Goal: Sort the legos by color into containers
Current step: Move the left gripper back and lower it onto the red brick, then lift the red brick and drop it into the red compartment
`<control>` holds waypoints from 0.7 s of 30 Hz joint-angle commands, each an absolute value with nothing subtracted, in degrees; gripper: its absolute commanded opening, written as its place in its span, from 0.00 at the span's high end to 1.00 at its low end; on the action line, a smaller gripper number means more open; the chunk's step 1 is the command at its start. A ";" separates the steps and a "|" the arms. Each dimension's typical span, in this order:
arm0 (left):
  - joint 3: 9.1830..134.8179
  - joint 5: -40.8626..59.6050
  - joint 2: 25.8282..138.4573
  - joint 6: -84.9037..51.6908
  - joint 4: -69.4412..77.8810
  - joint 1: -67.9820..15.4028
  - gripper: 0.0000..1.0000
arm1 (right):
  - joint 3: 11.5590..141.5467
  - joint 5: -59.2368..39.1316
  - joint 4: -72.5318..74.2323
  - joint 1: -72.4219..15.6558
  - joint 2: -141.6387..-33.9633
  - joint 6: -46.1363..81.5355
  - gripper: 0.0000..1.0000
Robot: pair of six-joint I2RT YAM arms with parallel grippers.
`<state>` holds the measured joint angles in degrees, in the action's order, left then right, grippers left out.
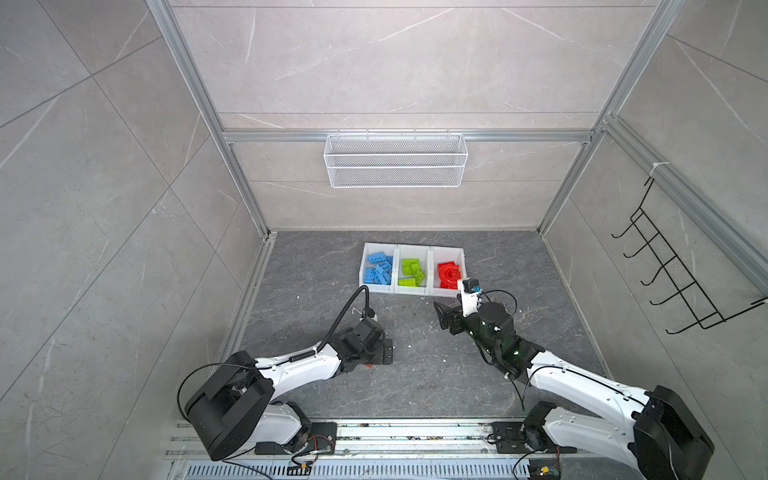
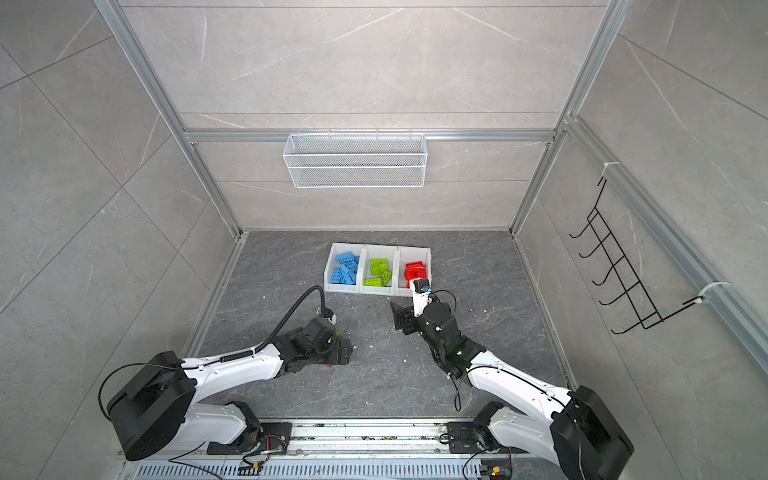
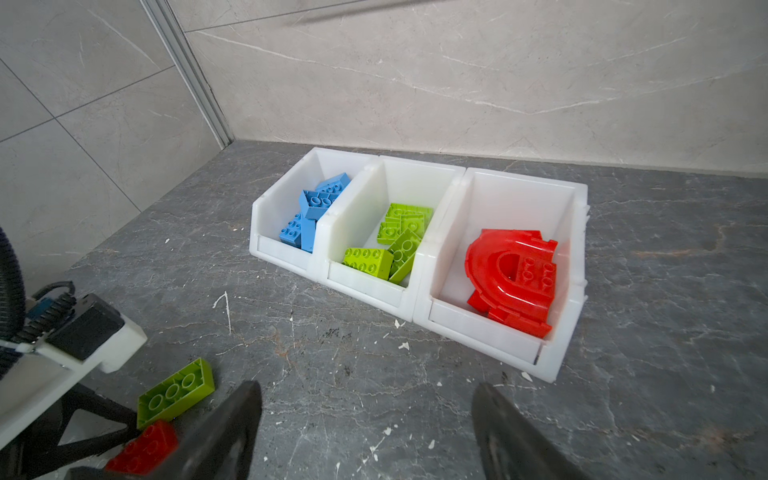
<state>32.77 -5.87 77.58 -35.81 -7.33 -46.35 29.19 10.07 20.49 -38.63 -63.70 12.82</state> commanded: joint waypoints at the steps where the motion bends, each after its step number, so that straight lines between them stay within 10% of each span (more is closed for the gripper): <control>1: 34.10 -4.48 77.33 -33.21 -7.08 -46.30 0.06 | 30.74 10.20 19.51 -38.85 -64.04 12.48 0.18; 21: 39.32 -15.71 81.57 -29.35 -19.18 -50.28 0.53 | 29.76 11.43 20.04 -38.88 -61.64 13.31 0.19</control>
